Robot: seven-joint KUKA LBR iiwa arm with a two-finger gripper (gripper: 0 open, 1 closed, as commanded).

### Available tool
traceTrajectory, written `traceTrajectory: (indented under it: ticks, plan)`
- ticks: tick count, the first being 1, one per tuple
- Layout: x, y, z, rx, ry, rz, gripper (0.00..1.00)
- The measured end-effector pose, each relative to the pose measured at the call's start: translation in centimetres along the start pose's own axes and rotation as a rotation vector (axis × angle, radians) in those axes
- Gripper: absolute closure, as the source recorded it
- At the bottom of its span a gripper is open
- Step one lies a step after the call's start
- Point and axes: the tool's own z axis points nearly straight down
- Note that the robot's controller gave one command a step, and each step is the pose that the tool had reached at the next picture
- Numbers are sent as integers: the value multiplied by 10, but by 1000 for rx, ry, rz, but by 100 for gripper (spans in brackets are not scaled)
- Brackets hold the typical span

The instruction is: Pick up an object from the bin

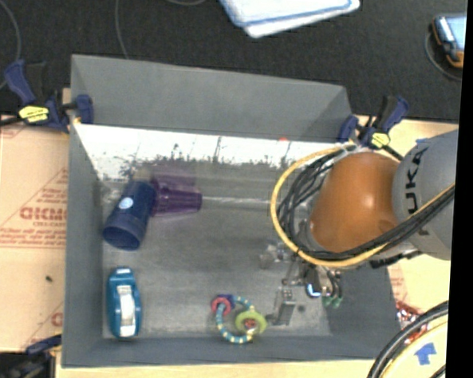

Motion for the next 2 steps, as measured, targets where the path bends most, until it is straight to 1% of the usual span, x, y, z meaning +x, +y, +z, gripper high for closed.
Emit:
traceTrajectory:
  ticks: [1,2]
  plan:
    - [-2,0,-4,0,-9,0,0]
    - [-4,12,73,-1,-3,40,0]
